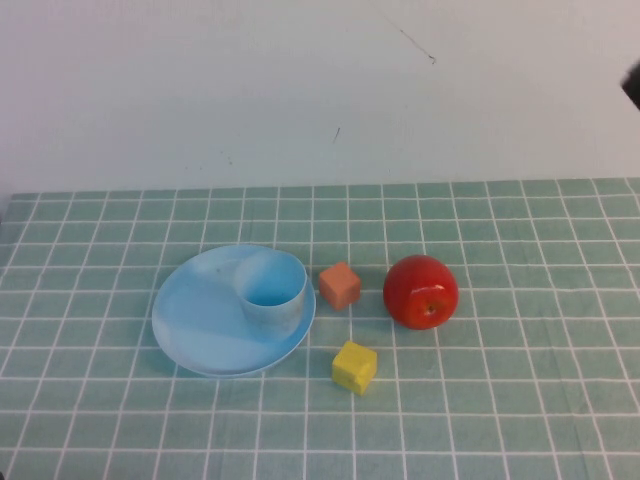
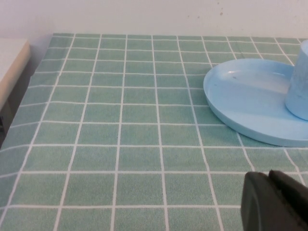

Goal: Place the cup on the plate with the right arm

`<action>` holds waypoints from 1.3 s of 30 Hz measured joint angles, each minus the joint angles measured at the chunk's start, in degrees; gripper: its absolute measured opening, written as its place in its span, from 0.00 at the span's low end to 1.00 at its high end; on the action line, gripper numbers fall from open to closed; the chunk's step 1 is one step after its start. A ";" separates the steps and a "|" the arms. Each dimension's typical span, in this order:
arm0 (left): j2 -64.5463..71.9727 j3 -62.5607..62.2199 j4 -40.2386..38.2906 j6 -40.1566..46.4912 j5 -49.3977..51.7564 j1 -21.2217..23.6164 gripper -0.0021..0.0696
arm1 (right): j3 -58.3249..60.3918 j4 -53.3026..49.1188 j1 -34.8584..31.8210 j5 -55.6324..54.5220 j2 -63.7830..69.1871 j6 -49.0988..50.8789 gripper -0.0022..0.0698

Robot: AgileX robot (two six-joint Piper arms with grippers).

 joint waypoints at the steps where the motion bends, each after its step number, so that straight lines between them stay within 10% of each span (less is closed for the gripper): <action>1: 0.00 0.00 0.00 0.00 0.00 0.00 0.03 | 4.03 0.00 0.00 -1.12 -3.01 0.22 0.03; 25: 0.00 0.00 0.00 -0.10 0.00 0.00 0.03 | 42.12 19.68 0.05 -2.59 -28.77 4.48 0.03; 39: 0.00 0.00 0.00 -0.10 0.00 0.00 0.03 | 67.59 9.05 -19.44 -60.90 -47.01 -0.87 0.03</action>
